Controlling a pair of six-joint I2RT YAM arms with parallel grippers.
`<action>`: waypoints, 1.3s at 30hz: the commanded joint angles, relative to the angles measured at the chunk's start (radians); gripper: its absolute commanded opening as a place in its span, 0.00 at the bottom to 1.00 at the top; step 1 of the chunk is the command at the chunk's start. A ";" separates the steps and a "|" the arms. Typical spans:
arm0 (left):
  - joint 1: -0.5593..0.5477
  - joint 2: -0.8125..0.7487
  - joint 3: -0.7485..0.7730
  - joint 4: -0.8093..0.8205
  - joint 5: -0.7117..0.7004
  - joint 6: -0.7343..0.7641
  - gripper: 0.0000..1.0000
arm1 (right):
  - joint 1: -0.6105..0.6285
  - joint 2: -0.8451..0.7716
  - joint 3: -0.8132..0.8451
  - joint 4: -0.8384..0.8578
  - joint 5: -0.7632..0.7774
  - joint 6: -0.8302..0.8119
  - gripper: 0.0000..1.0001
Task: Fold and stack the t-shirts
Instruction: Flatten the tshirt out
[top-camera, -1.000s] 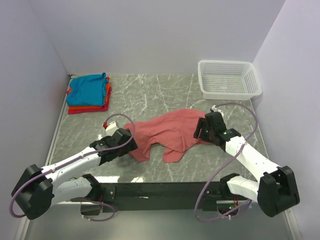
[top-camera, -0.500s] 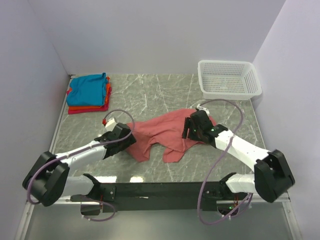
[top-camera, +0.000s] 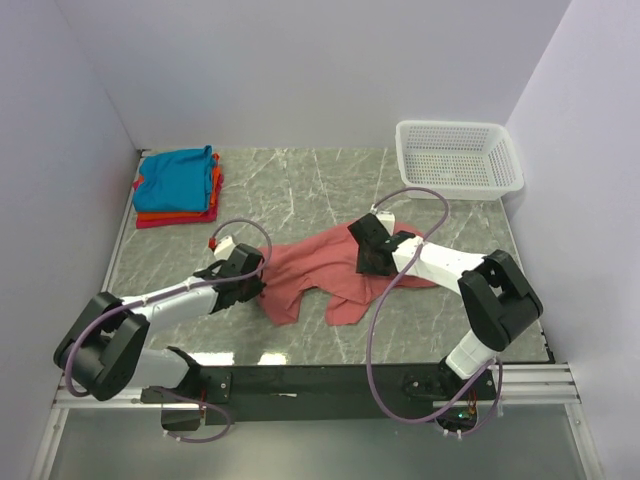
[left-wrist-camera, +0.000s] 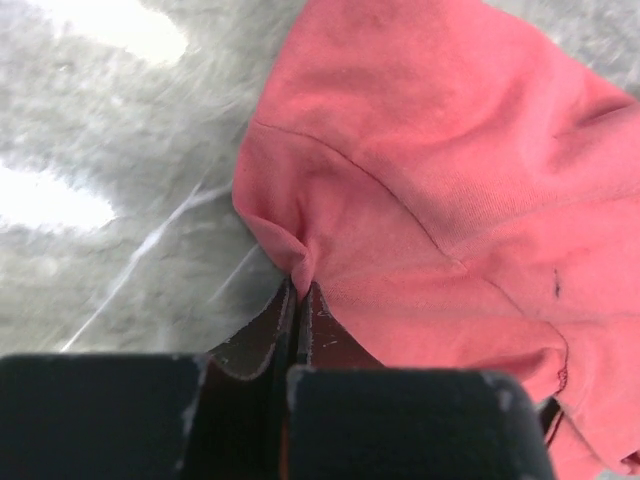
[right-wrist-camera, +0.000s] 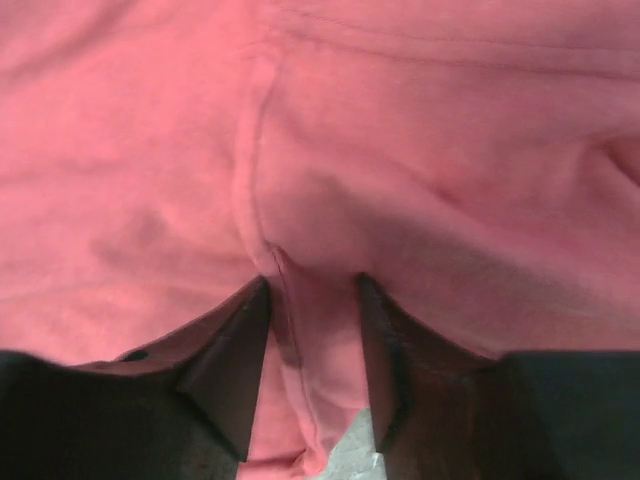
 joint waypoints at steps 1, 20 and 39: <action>-0.001 -0.039 -0.001 -0.122 -0.016 -0.009 0.01 | 0.013 -0.001 0.042 -0.058 0.107 0.048 0.42; -0.021 -0.349 0.198 -0.285 -0.142 -0.004 0.01 | 0.019 -0.461 -0.044 -0.134 0.224 0.068 0.00; -0.025 -0.351 0.980 -0.006 -0.289 0.451 0.01 | 0.014 -0.609 0.731 -0.093 0.335 -0.259 0.00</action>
